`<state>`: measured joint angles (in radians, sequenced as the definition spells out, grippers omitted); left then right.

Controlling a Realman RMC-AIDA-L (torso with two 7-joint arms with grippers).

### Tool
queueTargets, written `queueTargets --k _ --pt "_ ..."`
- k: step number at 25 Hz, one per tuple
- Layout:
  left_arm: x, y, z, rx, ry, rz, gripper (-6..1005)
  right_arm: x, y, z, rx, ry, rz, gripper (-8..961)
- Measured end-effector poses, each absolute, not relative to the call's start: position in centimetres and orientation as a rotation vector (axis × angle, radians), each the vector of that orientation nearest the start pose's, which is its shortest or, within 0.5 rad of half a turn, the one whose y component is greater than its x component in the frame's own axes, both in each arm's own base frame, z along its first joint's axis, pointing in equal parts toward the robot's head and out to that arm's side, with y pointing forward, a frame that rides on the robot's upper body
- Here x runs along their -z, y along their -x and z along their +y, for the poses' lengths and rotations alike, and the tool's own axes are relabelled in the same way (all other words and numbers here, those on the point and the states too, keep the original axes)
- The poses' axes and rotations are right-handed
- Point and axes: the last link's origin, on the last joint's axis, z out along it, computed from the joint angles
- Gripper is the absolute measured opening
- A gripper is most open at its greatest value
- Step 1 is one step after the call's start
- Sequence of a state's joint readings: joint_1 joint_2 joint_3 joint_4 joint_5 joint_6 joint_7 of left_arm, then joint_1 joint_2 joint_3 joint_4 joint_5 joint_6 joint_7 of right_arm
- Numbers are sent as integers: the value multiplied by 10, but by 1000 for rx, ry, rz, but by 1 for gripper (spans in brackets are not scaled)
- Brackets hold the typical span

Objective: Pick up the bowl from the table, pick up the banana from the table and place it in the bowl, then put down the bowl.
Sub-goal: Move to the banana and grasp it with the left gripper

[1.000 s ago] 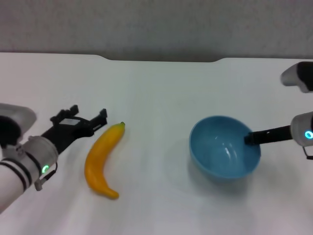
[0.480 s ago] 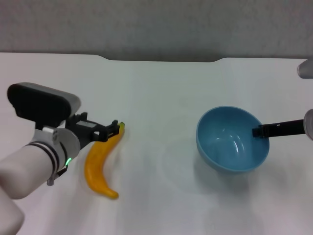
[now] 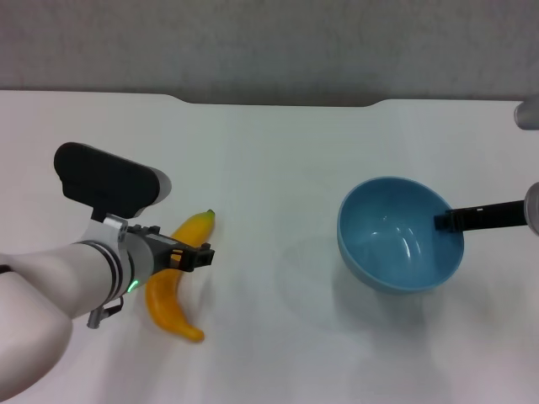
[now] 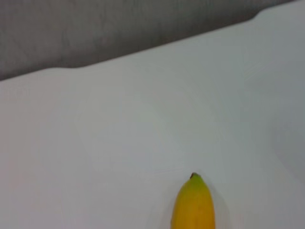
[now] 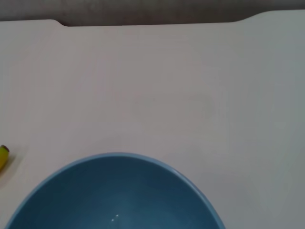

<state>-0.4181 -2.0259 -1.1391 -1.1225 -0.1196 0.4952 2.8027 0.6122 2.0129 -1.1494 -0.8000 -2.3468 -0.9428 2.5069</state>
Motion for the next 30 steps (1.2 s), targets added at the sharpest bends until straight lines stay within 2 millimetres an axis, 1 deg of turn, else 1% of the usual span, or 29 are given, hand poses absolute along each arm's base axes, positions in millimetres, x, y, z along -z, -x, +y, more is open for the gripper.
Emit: queueTargets --k 6,11,23,30 --pt "70 239 375 -51 2032 -921 906 -8 -275 411 -62 2150 1330 45" --pt "73 247 377 -88 2022 -959 907 -6 -273 411 -66 2159 1329 46" --pt "79 256 378 -127 2015 -1033 907 -4 -268 412 -71 2174 1321 49" --pt "80 262 379 -168 2007 -1041 906 -3 -268 412 -63 2180 1307 51"
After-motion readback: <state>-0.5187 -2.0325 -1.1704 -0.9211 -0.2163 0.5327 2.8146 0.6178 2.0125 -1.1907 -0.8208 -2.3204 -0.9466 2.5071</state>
